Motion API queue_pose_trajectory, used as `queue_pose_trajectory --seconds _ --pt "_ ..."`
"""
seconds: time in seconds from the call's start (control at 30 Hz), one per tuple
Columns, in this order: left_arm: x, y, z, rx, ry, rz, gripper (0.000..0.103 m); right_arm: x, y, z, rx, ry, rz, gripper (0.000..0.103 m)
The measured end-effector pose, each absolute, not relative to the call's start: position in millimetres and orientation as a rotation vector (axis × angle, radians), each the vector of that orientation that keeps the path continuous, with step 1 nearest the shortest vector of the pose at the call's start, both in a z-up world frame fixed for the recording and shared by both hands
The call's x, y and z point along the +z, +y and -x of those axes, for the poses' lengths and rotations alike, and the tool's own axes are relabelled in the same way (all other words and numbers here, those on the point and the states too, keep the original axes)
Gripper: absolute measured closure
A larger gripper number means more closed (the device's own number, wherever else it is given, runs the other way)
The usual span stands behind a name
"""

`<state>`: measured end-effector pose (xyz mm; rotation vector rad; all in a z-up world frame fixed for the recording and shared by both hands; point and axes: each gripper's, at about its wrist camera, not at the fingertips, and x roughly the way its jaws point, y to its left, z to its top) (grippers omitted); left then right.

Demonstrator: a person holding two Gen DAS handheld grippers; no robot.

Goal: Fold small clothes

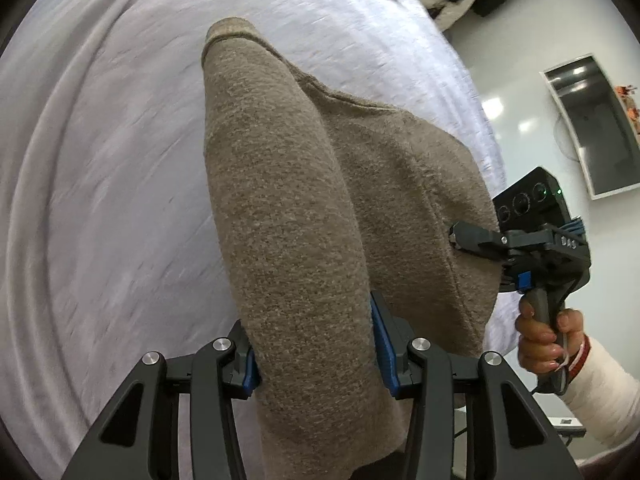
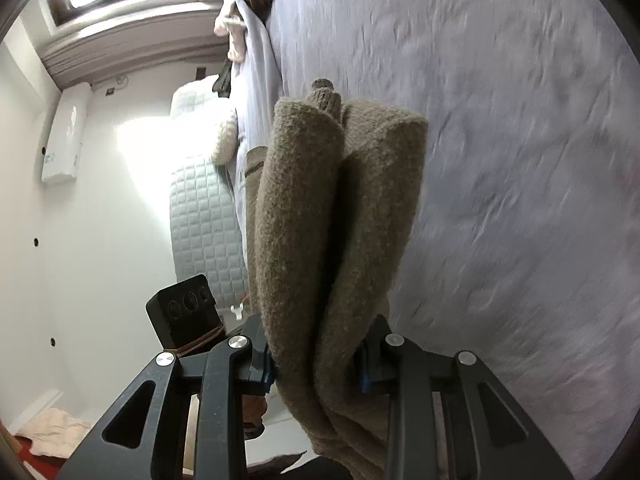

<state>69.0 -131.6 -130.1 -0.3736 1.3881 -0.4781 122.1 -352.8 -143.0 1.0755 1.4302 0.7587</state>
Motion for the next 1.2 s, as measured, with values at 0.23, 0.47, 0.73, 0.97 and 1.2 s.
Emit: queue_pose_trajectory --seconds 0.23,0.47,0.73,0.97,1.2 --pt "-176.6 -119.2 -40.3 -0.347 1.497 0.284 0.054 -186.4 -301.3 -116.2 0.683 1.563 -0.987 0.069" --pt "-167.1 -99.7 -26.9 -0.226 1.460 0.202 0.019 -171.8 -321.6 -120.3 0.412 1.565 -0.771 0.034" --pt "-154.1 -93.8 -24.0 -0.148 1.394 0.102 0.019 -142.5 -316.7 -90.4 0.430 1.516 -0.749 0.037" --pt "-151.3 -90.5 -29.9 -0.104 1.384 0.087 0.018 -140.9 -302.0 -83.3 0.344 1.522 -0.515 0.094" --pt "-148.6 -87.5 -27.6 -0.121 1.401 0.086 0.001 -181.1 -324.1 -72.9 0.211 1.581 -0.485 0.095"
